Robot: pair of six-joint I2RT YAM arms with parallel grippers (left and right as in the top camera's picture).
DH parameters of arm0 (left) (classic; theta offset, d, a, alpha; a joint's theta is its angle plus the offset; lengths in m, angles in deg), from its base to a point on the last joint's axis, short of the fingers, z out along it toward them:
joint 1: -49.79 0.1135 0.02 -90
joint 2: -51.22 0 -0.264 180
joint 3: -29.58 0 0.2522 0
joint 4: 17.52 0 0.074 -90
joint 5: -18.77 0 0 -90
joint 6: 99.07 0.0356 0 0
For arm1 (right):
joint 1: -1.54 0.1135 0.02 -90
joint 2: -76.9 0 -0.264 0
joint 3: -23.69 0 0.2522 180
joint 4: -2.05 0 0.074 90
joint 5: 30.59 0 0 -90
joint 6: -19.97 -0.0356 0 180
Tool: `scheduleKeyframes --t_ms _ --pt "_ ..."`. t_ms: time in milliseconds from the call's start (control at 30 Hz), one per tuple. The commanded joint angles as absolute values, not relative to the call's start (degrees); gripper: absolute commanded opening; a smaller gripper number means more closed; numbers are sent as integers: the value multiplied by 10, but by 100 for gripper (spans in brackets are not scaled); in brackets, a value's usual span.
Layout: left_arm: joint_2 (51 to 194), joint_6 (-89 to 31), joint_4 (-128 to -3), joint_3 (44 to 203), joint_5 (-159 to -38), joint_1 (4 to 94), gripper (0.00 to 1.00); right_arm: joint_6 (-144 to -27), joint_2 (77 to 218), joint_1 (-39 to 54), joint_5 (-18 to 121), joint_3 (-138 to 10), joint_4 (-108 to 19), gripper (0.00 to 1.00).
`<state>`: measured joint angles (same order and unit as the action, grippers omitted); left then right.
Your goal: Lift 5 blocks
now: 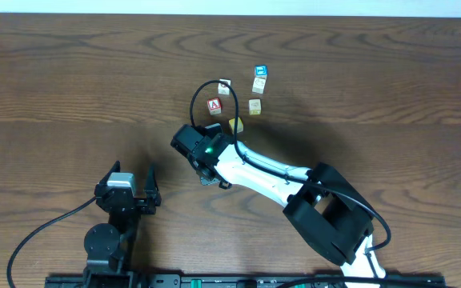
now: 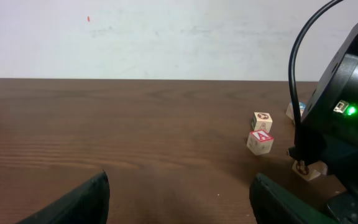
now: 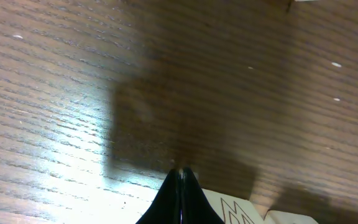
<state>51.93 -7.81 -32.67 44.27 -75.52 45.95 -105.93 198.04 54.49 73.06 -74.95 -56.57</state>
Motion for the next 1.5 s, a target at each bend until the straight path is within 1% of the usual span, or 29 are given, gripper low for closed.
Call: scheduleKeyframes --t_ms 0,267,733,867,967,1100,1167,1267,1333,1400,1467 --pt "519 -81 -349 436 -765 462 73 -1073 1969 543 744 -746 -571 1" --pt "519 -81 -349 436 -765 462 73 -1073 1969 543 750 -746 -610 1" --pt "519 -81 -349 436 -765 462 73 -1075 1969 544 757 -746 -590 1" --pt "519 -81 -349 436 -765 462 73 -993 1969 544 709 -746 -542 2" --pt "519 -81 -349 436 -765 462 72 -988 1969 541 705 -748 -519 7" --pt "519 -81 -349 436 -765 462 72 -984 1969 519 711 -757 -499 10" --pt "519 -81 -349 436 -765 462 73 -972 1969 498 704 -765 -488 9" --pt "519 -81 -349 436 -765 462 73 -919 1969 462 649 -783 -461 7" --pt "519 -81 -349 436 -765 462 72 -893 1969 443 621 -799 -451 10" --pt "519 -81 -349 436 -765 462 72 -874 1969 427 614 -814 -441 17" --pt "519 -81 -349 436 -765 462 73 -858 1969 417 614 -828 -435 32"
